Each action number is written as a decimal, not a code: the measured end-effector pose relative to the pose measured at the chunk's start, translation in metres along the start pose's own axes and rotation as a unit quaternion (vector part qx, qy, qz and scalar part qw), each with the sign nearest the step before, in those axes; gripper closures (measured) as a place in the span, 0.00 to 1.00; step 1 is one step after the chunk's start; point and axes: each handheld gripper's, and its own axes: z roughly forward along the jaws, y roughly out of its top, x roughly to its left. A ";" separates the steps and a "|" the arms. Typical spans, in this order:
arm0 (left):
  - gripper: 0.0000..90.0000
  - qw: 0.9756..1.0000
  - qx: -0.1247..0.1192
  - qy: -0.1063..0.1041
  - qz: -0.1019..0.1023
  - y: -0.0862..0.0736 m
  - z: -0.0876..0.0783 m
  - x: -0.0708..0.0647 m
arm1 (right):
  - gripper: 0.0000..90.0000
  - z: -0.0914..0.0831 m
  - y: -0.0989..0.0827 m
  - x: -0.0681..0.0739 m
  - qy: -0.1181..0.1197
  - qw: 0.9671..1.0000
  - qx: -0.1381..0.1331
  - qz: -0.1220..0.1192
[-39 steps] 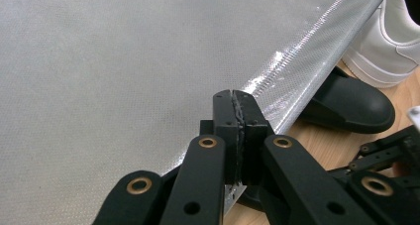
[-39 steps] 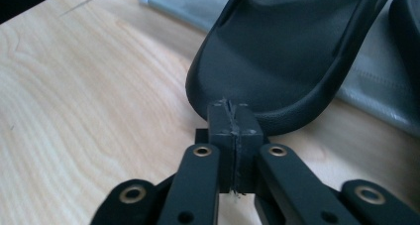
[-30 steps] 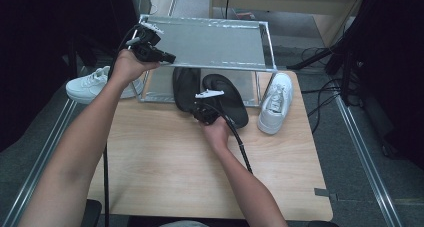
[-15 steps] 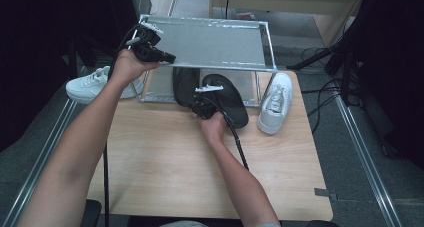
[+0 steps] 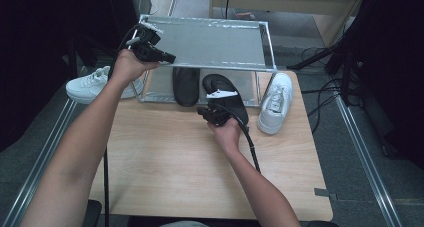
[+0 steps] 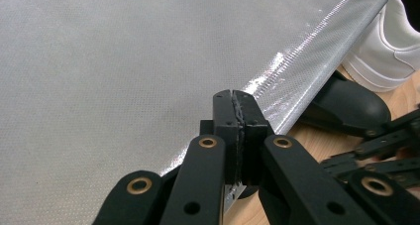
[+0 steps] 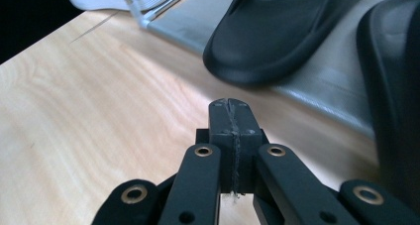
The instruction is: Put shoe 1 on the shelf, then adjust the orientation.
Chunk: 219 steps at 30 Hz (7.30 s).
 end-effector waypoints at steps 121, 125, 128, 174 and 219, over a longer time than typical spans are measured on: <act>0.92 1.000 -0.013 0.008 -0.006 -0.002 -0.004 -0.001 | 0.95 -0.013 -0.004 -0.039 -0.044 0.999 0.029 0.003; 0.77 1.000 -0.014 0.008 -0.005 -0.001 -0.013 -0.005 | 0.89 -0.029 -0.009 -0.030 -0.021 0.999 0.027 -0.003; 0.67 1.000 -0.023 -0.001 -0.009 0.000 -0.025 -0.010 | 0.83 -0.040 -0.014 -0.025 -0.004 1.000 0.029 -0.008; 0.45 0.993 -0.020 0.047 -0.107 -0.182 -0.077 -0.039 | 0.62 -0.106 -0.045 -0.015 0.049 0.997 0.021 -0.057; 0.50 0.985 -0.031 0.070 -0.153 -0.200 -0.056 0.029 | 0.61 -0.131 -0.072 -0.021 0.016 0.999 0.023 -0.036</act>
